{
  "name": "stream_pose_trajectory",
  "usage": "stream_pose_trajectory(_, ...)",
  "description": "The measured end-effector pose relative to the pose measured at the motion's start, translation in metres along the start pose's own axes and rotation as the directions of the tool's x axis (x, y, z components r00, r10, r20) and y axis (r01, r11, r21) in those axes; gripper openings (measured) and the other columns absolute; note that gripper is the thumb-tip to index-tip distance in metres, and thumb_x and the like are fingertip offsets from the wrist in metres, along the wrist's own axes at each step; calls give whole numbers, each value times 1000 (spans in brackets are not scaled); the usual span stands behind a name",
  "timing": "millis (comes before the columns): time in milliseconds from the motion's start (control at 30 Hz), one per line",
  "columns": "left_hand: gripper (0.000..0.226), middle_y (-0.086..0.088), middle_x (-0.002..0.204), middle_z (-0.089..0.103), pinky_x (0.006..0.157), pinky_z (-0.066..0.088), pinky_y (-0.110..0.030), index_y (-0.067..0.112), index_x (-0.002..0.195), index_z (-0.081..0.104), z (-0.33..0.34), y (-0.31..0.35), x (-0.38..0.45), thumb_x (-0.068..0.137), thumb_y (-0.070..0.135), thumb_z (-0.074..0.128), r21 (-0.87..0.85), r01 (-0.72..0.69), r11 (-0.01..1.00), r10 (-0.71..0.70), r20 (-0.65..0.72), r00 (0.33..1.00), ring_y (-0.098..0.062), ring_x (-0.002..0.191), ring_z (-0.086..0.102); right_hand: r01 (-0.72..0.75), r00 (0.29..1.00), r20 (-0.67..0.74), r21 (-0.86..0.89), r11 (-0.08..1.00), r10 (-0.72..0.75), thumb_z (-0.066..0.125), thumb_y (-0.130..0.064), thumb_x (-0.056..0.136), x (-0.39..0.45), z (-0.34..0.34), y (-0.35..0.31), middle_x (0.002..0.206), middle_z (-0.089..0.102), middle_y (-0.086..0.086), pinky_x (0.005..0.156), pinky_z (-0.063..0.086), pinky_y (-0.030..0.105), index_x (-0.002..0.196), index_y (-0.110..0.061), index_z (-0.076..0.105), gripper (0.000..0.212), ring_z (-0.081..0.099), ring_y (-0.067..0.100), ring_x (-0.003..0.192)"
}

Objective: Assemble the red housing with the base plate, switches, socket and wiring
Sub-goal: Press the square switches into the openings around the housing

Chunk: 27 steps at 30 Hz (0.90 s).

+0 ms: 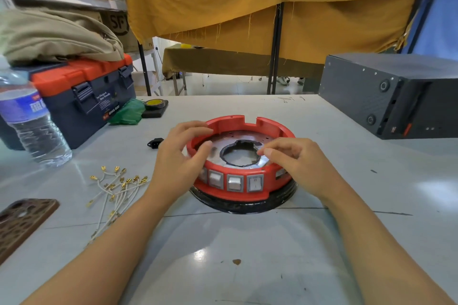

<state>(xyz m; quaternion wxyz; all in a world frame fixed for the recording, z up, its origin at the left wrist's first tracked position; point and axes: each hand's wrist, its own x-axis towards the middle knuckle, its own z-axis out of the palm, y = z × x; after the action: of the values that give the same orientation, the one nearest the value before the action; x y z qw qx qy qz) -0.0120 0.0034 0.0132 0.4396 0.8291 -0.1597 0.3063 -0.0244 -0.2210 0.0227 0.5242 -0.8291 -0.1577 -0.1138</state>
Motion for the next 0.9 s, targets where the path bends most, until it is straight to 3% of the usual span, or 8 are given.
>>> stream_pose_trajectory(100,29,13,128,52,103,35,-30,30,116,63,-6,-13,11,88,21,62,72,196,978,-198,22,980,-6,120,44,19,1000,12,27,999,-19,58,-14,90,-1,-4,-3,76,72,-8,53,46,10,84,-16,75,19,63,5,60)
stream_pose_trajectory(300,42,5,122,59,96,44,-27,26,128,57,-9,-22,23,87,21,65,-126,529,839,-493,234,838,-12,110,56,46,994,97,7,999,-46,56,-14,92,-4,-9,-5,58,66,-17,57,45,8,88,-16,75,20,61,2,54)
stream_pose_trajectory(433,33,9,99,67,60,46,-7,33,100,67,-16,-21,20,88,4,57,-118,504,856,-482,169,860,5,76,62,78,997,-9,145,986,-77,54,-10,92,-3,-12,-8,62,71,5,69,51,17,87,-15,74,21,67,15,65)
stream_pose_trajectory(533,34,12,99,64,62,46,-12,28,108,64,-26,-19,15,86,3,58,-60,480,875,-462,191,866,4,81,61,91,992,-107,206,974,-70,59,-7,89,-2,-12,-8,77,74,3,74,53,18,88,-14,73,16,70,13,78)
stream_pose_trajectory(633,35,22,97,63,63,47,-12,30,107,63,-38,-15,7,82,6,59,8,467,884,-458,208,864,6,82,61,18,997,-70,43,999,-15,65,-15,87,2,-6,-2,104,70,-10,94,45,25,102,-22,70,17,62,8,104)
stream_pose_trajectory(700,33,22,98,64,65,50,-14,30,103,66,-47,-13,4,80,7,60,55,447,893,-447,228,865,5,81,63,-36,999,-21,-77,996,35,65,-23,87,6,-3,2,121,60,-15,96,36,18,117,-28,63,31,52,5,116)
stream_pose_trajectory(800,28,15,97,66,68,50,-16,31,101,67,-60,-14,3,79,13,66,99,424,900,-434,268,860,-2,81,65,-95,988,107,-165,982,114,64,-29,87,14,0,0,124,52,-18,84,36,8,131,-33,50,46,51,3,110)
stream_pose_trajectory(900,17,13,95,67,72,49,-18,31,100,68,-66,-18,6,83,30,68,96,425,900,-432,321,843,0,81,65,-82,983,137,-270,959,123,64,-28,87,22,-3,0,122,53,-14,88,37,17,134,-30,46,50,51,6,109)
